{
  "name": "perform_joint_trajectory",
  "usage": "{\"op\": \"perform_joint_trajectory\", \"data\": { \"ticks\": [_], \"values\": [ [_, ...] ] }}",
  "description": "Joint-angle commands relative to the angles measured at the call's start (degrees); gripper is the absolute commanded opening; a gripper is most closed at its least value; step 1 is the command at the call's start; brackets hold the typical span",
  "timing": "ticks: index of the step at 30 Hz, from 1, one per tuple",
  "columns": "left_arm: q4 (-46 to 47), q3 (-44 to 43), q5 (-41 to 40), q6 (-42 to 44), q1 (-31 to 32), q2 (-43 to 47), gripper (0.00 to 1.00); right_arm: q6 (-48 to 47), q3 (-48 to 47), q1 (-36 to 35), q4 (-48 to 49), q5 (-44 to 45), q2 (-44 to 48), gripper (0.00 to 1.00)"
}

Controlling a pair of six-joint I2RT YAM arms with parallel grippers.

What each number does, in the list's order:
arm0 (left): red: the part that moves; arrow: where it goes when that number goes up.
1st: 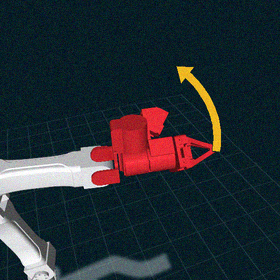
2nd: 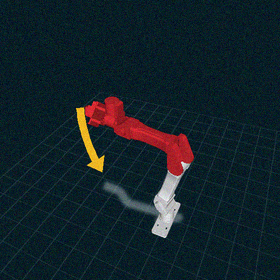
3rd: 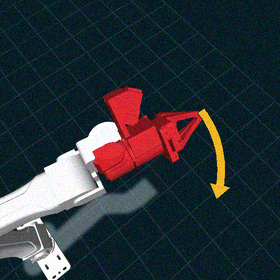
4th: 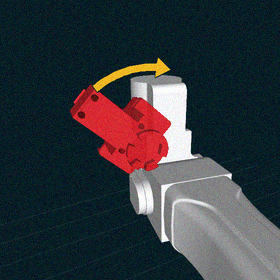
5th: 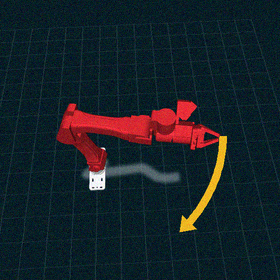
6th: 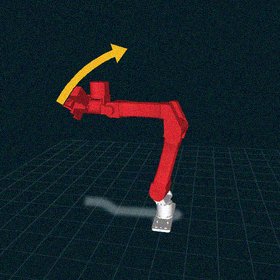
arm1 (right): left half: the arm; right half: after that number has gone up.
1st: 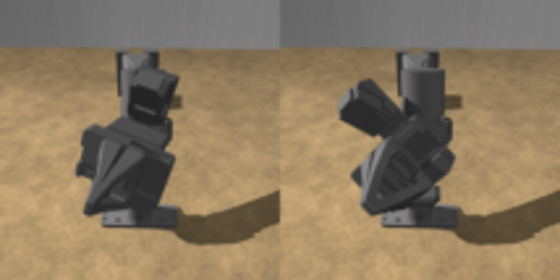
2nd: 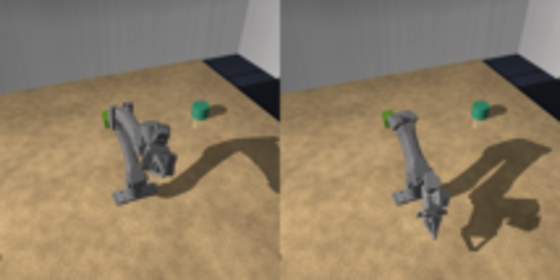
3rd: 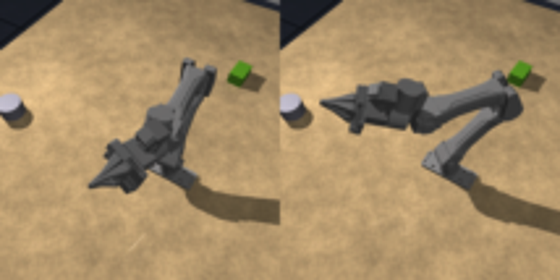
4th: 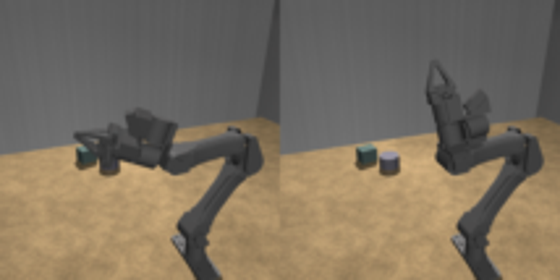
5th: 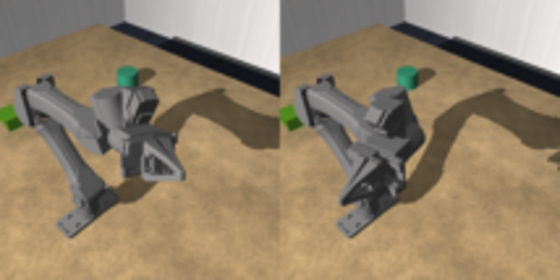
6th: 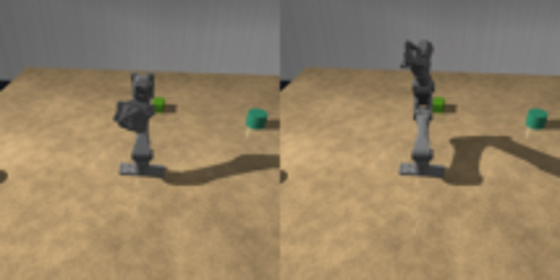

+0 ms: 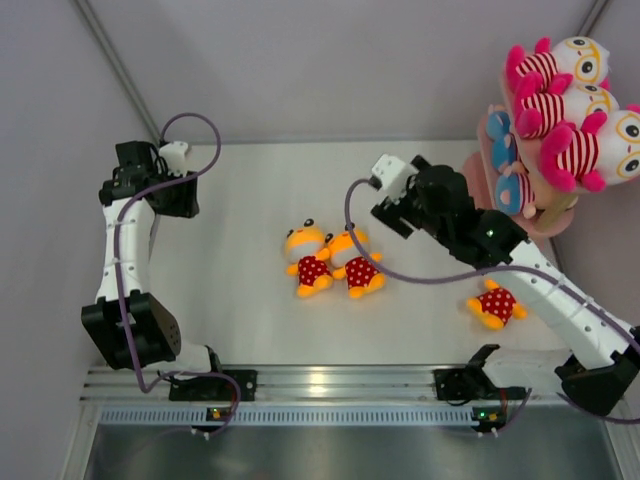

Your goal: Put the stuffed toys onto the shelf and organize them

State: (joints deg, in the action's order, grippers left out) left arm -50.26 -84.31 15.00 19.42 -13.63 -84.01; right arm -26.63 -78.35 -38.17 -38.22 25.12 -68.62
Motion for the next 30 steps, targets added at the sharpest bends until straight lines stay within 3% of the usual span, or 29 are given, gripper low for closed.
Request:
{"op": "perform_joint_trajectory", "data": {
  "ticks": [1,3,7,17,26,29,30],
  "values": [
    [0.2,1.0,0.2,0.7,-0.4,3.1,0.56,-9.6,6.9,-9.3,-2.0,-24.6,4.2,0.84],
    [-0.2,1.9,0.2,1.0,-0.4,3.6,0.56,-15.8,13.3,-11.5,1.1,-34.7,5.4,0.84],
    [-1.1,3.3,1.0,1.5,-0.4,4.0,0.56,-16.1,21.6,-14.9,5.4,-37.2,2.6,0.83],
    [-1.1,7.0,1.5,1.5,-0.4,3.9,0.59,-19.6,24.1,-17.2,12.9,-26.3,-12.4,0.82],
    [-1.1,8.1,0.7,2.0,-0.4,3.5,0.62,-20.9,26.5,-14.5,16.2,-23.4,-17.9,0.77],
    [-1.1,7.8,1.0,1.9,-0.4,3.2,0.62,-20.2,25.9,-14.5,15.2,-20.6,-20.5,0.68],
    [-1.1,7.7,1.2,1.9,-0.4,3.1,0.62,-20.0,25.9,-14.5,15.6,-19.9,-21.1,0.49]
  ]
}}
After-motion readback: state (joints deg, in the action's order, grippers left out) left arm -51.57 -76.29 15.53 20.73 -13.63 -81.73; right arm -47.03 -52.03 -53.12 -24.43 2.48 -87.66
